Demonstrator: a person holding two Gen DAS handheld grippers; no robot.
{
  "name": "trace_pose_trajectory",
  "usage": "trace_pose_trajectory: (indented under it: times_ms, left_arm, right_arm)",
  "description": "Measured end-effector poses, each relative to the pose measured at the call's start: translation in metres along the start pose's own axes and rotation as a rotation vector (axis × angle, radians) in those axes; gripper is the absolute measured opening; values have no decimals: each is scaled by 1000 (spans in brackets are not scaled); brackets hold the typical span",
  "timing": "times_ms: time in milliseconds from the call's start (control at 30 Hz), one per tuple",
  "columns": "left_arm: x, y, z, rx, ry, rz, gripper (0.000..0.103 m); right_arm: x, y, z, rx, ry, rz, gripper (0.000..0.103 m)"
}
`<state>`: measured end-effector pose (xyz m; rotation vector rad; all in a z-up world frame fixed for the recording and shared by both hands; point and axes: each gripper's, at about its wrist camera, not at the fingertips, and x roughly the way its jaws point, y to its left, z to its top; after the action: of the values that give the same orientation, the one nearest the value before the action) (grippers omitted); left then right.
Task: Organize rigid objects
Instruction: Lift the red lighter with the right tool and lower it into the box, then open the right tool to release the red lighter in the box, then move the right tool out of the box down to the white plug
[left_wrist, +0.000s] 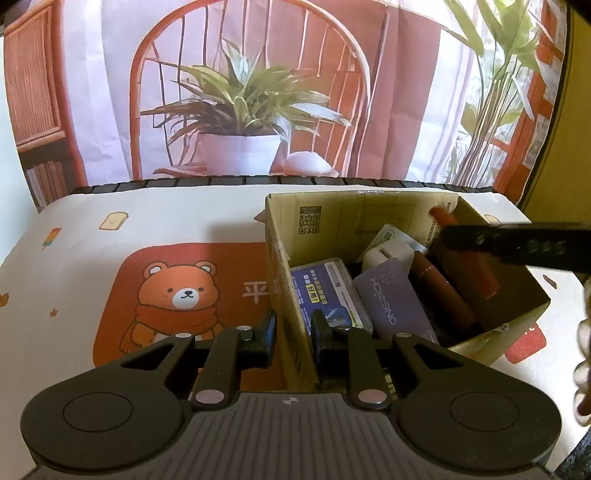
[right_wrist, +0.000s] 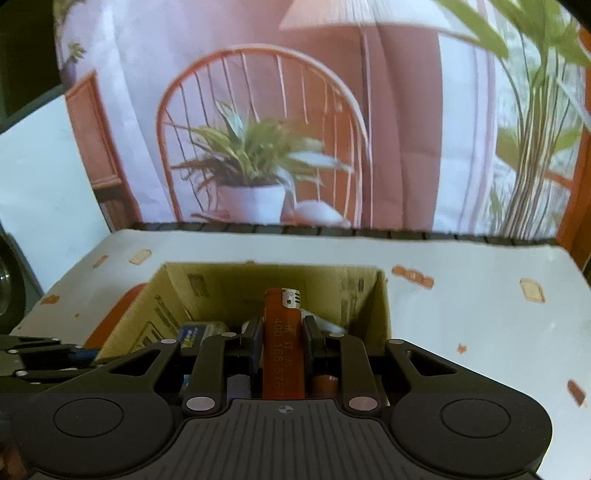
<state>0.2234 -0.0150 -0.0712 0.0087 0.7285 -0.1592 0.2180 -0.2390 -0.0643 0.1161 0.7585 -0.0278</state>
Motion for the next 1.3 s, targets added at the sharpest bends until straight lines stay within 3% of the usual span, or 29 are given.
trace_pose_trajectory:
  times_ms: [200,467,867,1300]
  left_arm:
    - [-1,0,-1,0,-21,-3,22]
    - [-2,0,-4,6,-53,-8,22]
    - [-4,-1,-8,5,-89,-22,19]
    - [-5,-1,-10,-3,-110,-15,19]
  right_arm:
    - [18,1,-8,17,47,-40,21]
    - [20,6,-11,-13,44,-67,21]
    - [15,3,-15,-8,29,-46,22]
    - [-27,-3,-23,34,-49,-25,31]
